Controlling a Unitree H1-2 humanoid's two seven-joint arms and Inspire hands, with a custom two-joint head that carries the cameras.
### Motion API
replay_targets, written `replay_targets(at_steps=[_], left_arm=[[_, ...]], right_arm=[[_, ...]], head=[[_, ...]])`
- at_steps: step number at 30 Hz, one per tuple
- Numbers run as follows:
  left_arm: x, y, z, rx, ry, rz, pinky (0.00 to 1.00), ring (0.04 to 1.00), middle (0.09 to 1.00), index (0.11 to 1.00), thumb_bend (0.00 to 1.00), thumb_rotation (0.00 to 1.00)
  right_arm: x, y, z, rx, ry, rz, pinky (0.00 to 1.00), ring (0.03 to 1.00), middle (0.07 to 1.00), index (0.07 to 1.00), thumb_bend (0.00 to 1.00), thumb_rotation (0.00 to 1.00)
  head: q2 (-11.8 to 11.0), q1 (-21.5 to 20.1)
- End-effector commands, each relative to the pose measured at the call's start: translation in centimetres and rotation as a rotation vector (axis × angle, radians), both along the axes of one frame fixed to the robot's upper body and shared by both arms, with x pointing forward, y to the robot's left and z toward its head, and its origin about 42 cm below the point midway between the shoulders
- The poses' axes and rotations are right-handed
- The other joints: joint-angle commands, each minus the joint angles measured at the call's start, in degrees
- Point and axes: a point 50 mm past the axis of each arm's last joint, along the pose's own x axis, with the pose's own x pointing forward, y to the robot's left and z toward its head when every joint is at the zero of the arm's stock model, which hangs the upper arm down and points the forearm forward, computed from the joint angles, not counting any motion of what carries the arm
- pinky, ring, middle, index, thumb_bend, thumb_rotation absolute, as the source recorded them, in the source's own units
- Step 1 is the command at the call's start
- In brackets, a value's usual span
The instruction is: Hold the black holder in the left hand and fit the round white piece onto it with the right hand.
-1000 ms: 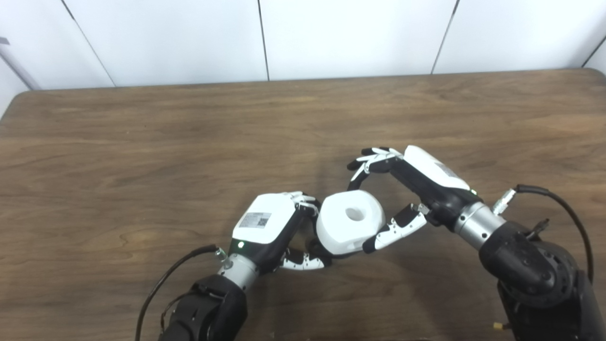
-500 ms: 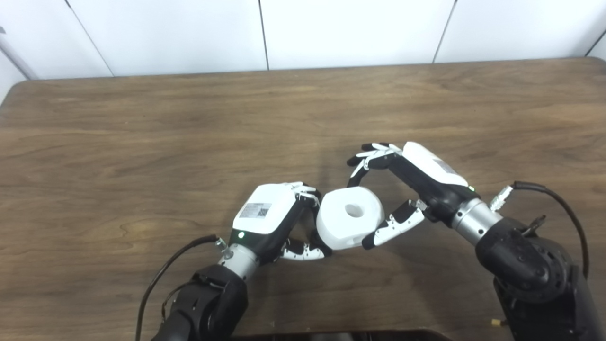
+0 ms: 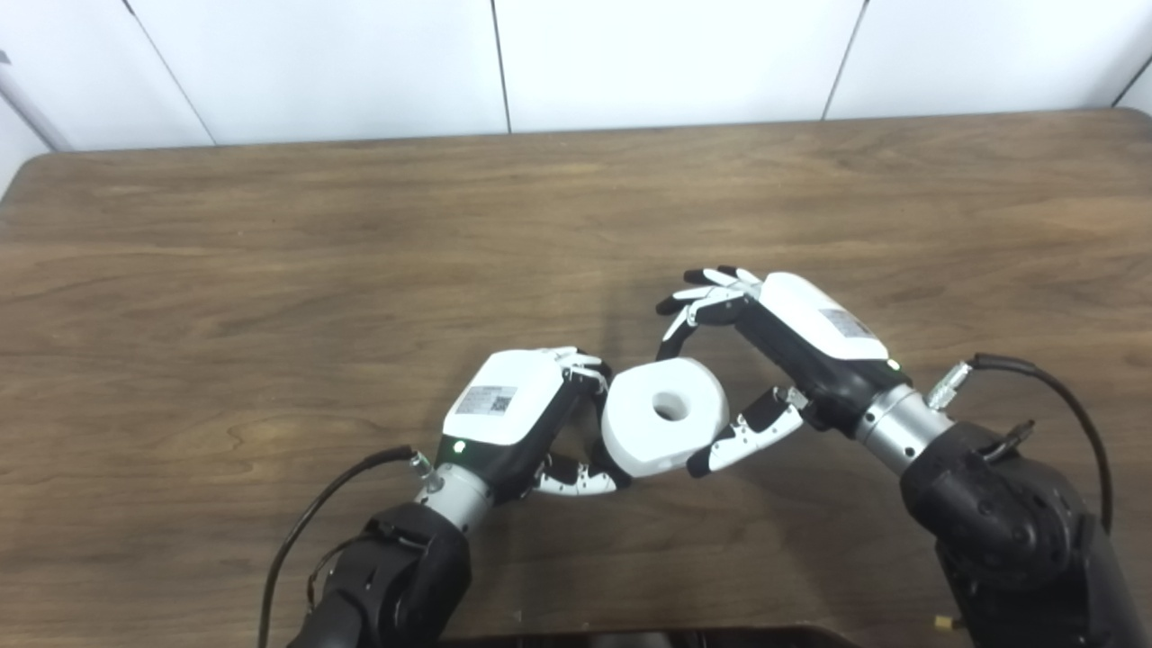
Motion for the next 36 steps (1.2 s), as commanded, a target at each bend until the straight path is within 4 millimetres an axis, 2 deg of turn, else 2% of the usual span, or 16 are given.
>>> replay_targets(at_steps=[1, 36], left_arm=[[-0.6, -0.1, -0.9, 0.013, 0.071, -0.018, 0.84, 0.869, 0.804, 0.489, 0.51, 0.06], [-0.7, -0.2, -0.7, 0.01, 0.074, -0.019, 0.84, 0.872, 0.807, 0.489, 0.51, 0.06]], right_arm=[[0.1, 0.0, 0.6, -0.018, -0.064, 0.014, 1.0, 0.94, 0.812, 0.481, 0.53, 0.14], [0.4, 1.7, -0.8, -0.038, -0.003, 0.04, 1.0, 0.961, 0.82, 0.481, 0.53, 0.14]], head=[[0.03, 0.06], [-0.09, -0.26]])
